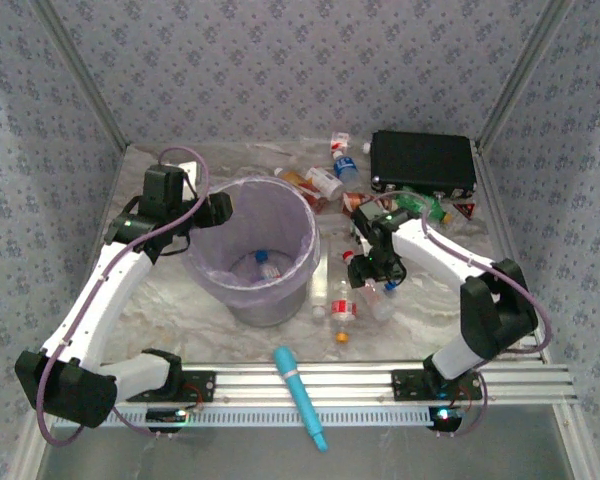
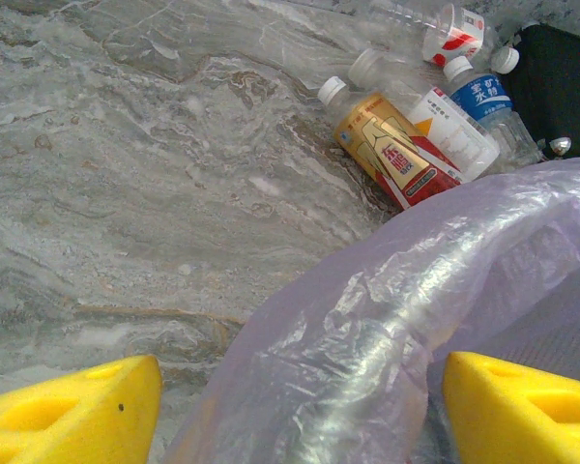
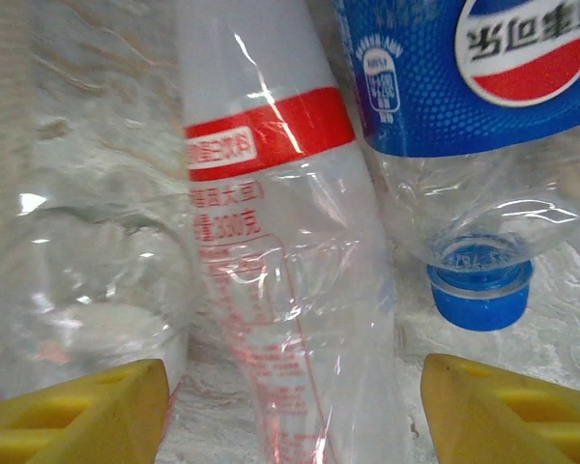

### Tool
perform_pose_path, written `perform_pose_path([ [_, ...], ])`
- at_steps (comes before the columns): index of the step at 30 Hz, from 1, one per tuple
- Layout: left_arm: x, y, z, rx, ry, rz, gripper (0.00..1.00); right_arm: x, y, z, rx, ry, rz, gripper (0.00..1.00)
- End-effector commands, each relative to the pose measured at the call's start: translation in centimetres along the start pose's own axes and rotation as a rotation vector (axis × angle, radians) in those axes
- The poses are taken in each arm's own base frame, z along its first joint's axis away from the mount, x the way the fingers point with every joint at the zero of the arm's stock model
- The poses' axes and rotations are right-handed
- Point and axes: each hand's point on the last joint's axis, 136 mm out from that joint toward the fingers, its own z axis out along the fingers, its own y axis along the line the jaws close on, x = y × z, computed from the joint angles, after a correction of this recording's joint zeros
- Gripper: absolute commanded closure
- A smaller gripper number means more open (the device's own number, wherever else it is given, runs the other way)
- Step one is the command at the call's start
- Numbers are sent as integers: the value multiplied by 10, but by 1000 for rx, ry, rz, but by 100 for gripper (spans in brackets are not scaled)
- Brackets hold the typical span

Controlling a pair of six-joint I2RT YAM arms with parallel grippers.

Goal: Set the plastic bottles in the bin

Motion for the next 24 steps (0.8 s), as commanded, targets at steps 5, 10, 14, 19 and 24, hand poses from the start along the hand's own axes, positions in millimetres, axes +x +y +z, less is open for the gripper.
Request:
perform_pose_path([
  [5, 2, 3, 1, -15, 13, 10, 24, 0, -1, 31, -25, 41, 44, 29],
  [10, 2, 3, 1, -13, 9, 10, 24, -1, -7, 42, -18, 53, 57, 33],
  [14, 2, 3, 2, -13, 11, 10, 24, -2, -8, 43, -19, 51, 63, 38],
  [19, 0, 3, 4, -11, 10, 11, 23, -8, -8, 22, -30, 11, 61, 43],
  [24, -1, 2, 5, -8, 9, 12, 23, -21, -8, -31, -62, -86, 70, 44],
])
